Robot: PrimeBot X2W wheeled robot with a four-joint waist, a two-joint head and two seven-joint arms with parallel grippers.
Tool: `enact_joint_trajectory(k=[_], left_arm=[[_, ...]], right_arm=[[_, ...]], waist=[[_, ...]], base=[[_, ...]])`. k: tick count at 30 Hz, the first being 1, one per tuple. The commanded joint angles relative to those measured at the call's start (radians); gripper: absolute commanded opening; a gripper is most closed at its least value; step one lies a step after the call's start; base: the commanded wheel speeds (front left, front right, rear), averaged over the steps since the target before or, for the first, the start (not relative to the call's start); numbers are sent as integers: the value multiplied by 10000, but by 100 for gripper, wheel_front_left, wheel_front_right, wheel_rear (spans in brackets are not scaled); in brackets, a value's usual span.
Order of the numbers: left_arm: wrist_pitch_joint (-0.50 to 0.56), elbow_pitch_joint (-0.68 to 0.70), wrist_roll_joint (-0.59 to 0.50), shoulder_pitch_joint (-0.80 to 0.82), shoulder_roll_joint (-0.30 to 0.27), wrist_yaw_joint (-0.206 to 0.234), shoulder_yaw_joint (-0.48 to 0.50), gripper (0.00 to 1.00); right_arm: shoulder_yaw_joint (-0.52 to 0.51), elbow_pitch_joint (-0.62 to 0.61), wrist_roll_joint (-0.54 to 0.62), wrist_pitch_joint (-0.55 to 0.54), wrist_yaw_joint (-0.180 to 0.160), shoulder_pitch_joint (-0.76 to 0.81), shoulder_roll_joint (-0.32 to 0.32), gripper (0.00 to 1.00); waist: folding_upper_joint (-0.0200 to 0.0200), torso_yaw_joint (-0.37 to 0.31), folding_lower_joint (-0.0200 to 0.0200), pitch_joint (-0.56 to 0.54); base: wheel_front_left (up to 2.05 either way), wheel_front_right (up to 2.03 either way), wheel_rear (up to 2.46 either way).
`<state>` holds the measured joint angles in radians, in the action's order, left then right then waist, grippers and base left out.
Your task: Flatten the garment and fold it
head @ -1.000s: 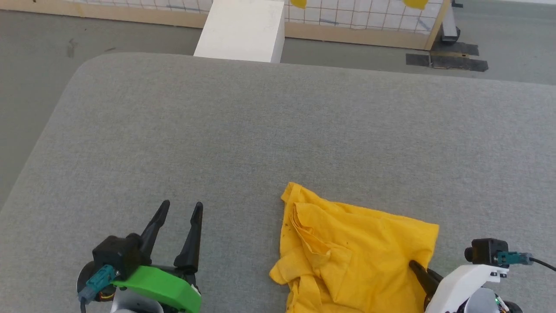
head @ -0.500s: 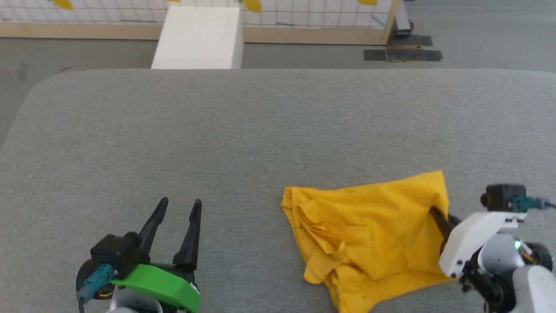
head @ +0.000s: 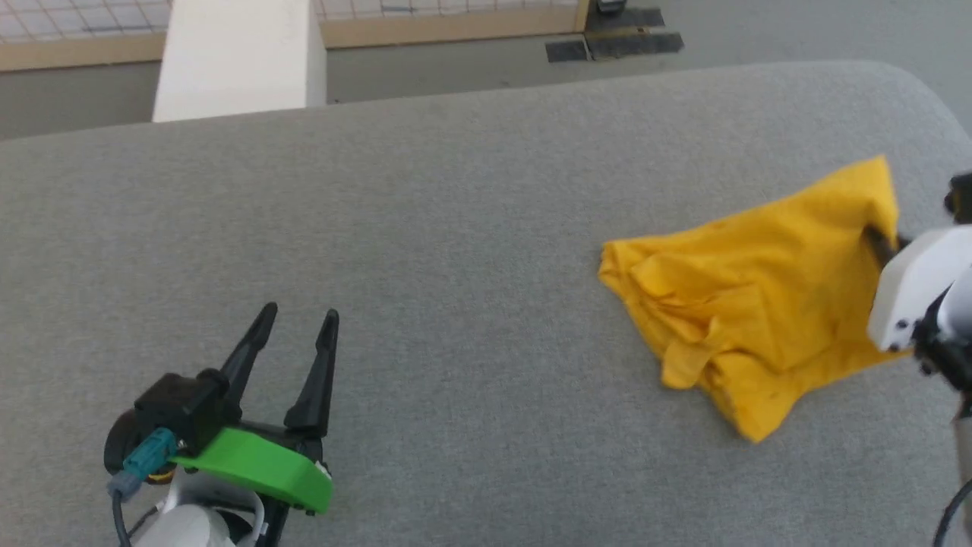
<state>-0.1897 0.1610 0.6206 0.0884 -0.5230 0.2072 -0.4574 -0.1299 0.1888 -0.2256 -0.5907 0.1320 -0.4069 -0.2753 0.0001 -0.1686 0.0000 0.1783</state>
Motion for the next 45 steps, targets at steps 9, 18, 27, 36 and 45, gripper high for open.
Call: enact_joint_trajectory(k=[9, 18, 27, 36, 45], left_arm=[[462, 920, -654, 857, -670, 269, 226, 100], [1117, 2126, -1310, 1702, -1685, 497, 744, 100], [1478, 2716, -1632, 2183, -2116, 638, 995, 100], [1275, 3104, -1589, 2126, -2238, 678, 1197, 100], [693, 3125, -1652, 2092, -1982, 1174, 1632, 100]], right_arm=[[-146, 50, 601, -333, -13, -1447, -1245, 0], [-910, 224, 1135, -35, -13, -1889, -2131, 0], [-1656, 1022, 1972, 1001, -13, -2411, -2399, 0], [-2112, 1988, 2823, 1660, -13, -2861, -2341, 0], [-2195, 2776, 3331, 2209, -13, -3289, -2351, 100]], waist=[[-1, -988, 0, 2006], [-1, -1353, 0, 3641], [-1, -1396, 0, 4585], [-1, -1270, 0, 4925], [-1, -1105, 0, 4860]], base=[[0, 0, 0], [0, 0, 0], [0, 0, 0], [0, 0, 0], [0, 0, 0]])
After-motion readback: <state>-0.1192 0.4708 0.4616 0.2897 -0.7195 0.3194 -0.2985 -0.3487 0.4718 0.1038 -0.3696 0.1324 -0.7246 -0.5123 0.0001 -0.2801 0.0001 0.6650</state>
